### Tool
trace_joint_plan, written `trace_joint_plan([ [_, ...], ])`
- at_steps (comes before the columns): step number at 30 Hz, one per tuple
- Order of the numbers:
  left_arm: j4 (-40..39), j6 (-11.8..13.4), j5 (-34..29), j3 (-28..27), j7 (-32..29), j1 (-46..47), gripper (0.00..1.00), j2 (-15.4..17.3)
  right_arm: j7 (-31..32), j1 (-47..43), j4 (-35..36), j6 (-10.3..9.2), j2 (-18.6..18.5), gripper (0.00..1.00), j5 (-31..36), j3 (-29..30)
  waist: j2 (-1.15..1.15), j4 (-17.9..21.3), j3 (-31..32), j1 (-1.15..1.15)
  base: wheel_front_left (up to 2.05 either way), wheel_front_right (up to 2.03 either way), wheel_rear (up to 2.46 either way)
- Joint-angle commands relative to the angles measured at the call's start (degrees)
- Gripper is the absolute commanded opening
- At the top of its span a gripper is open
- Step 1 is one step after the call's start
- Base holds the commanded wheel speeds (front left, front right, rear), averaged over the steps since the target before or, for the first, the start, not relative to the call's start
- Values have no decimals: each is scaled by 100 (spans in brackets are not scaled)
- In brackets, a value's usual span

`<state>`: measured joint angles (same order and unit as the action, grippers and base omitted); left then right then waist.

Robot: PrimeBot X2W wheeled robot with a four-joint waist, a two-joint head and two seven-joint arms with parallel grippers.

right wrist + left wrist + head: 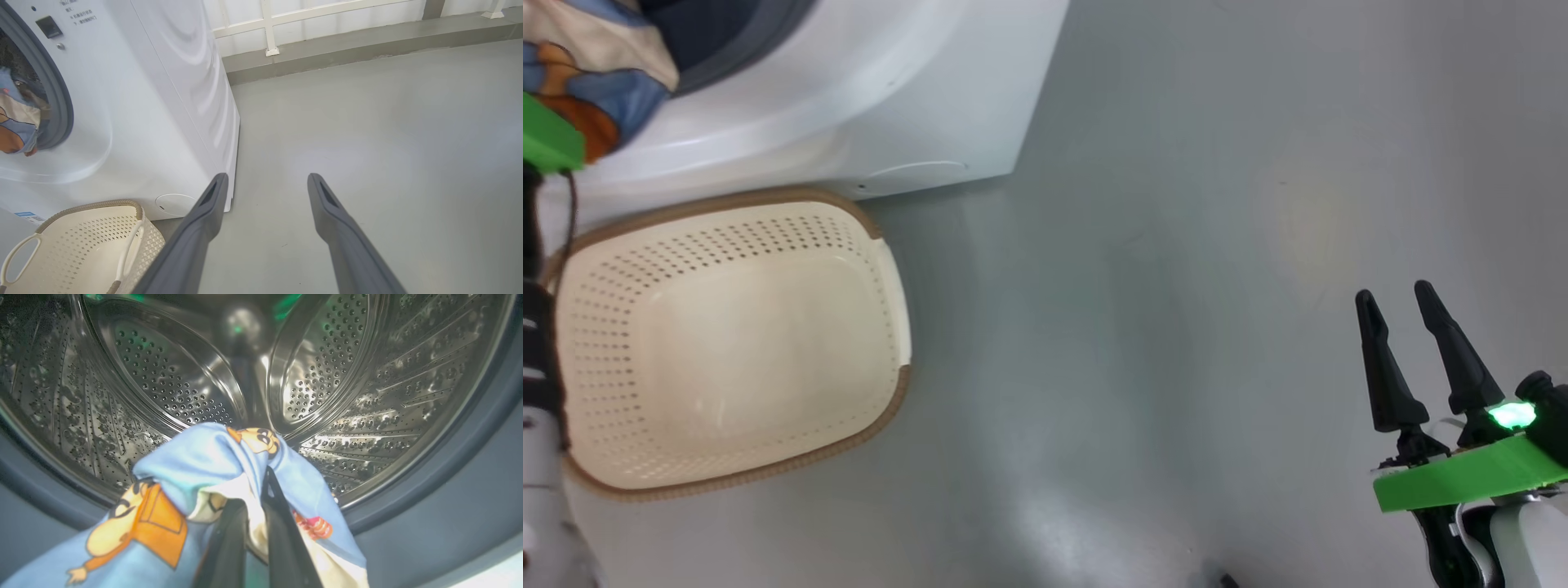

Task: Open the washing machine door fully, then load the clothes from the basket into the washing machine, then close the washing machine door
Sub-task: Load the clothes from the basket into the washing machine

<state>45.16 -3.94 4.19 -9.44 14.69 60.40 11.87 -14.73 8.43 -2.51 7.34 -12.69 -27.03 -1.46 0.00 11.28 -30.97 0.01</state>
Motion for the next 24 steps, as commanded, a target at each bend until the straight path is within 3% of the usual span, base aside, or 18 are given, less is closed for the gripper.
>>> trace_joint_plan([
  [1,-62,53,-94,-48,30,199,0,366,-27,41,110,14,-51,100,-41,-161,0,229,-201,-1,0,0,0],
  [9,-668,181,-239,23,30,911,0,596,-27,134,120,14,0,100,-63,-233,0,418,-365,-1,0,0,0],
  [10,-642,181,-236,19,30,919,7,605,-27,137,116,14,5,100,-65,-246,0,432,-369,-1,0,0,0],
  [12,-590,191,-305,76,30,942,95,651,-27,141,107,14,15,100,-75,-267,0,449,-394,-1,0,0,0],
  [13,-591,214,-271,41,30,955,100,645,-27,150,103,14,22,100,-77,-279,0,454,-408,-1,0,0,0],
  [24,-294,224,-267,79,30,796,100,617,-27,196,83,14,16,100,-86,-284,0,364,-423,-1,0,0,0],
])
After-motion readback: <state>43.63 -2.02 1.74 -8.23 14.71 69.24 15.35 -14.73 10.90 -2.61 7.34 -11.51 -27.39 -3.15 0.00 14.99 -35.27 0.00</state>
